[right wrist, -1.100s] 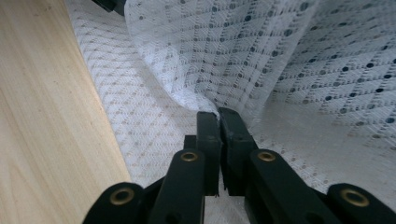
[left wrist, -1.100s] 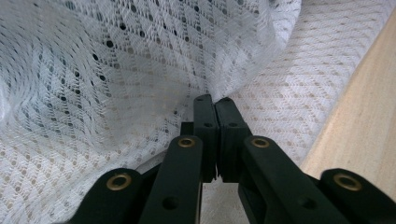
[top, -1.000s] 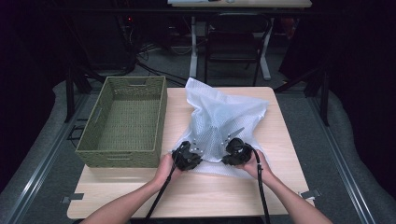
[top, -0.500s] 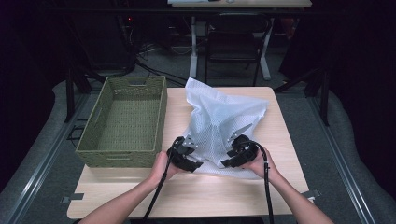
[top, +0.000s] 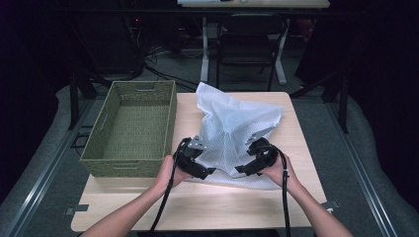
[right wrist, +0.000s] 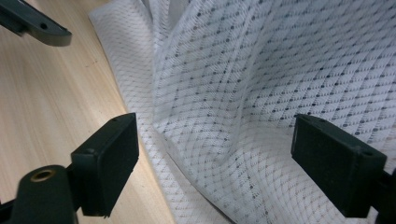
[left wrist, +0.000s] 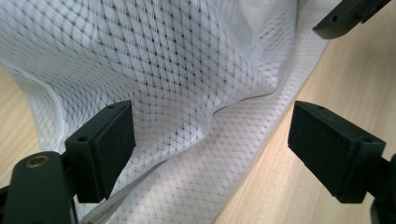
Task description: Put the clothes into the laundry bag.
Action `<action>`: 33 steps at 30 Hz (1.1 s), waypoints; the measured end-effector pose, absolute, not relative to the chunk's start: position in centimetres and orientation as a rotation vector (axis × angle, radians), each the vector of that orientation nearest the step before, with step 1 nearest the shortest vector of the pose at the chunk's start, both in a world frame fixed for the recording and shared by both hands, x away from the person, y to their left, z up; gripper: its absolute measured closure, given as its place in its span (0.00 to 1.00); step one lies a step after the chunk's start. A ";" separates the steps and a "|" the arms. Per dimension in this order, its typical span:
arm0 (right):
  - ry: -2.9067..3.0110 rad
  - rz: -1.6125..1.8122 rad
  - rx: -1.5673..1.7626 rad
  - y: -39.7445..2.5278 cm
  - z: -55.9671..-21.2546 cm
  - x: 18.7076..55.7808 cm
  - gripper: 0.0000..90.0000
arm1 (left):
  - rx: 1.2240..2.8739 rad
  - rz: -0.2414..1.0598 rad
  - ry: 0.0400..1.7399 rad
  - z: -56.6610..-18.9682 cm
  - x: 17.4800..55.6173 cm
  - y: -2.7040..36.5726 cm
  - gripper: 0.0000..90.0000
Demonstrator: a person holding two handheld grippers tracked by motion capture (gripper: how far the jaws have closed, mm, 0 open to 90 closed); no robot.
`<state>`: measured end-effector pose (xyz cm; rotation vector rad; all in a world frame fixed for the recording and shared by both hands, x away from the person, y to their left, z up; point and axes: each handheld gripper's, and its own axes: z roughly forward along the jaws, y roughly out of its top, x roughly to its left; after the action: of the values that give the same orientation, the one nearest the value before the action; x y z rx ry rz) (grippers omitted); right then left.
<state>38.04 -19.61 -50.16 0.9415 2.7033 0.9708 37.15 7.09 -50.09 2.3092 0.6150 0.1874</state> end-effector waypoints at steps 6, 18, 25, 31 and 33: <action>2.694 0.969 0.917 -19.0 -49.2 37.6 0.08 | 2.298 0.193 0.626 -49.0 36.2 8.4 0.15; 2.650 0.996 0.907 -20.9 -47.5 35.9 0.00 | 2.252 0.273 0.672 -46.5 33.5 13.2 0.12; 2.588 0.948 0.951 -23.7 -47.7 33.6 0.00 | 2.236 0.291 0.746 -46.7 31.9 16.9 0.11; 2.523 0.917 1.040 -26.4 -48.8 31.6 0.00 | 2.213 0.288 0.828 -47.8 30.5 19.6 0.09; 2.498 0.913 1.066 -27.1 -49.5 31.1 0.00 | 2.211 0.292 0.854 -48.3 30.0 20.3 0.09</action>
<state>31.12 -27.14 -49.51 1.0656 2.4978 0.9129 29.98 20.29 -48.27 2.2110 0.8538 0.2922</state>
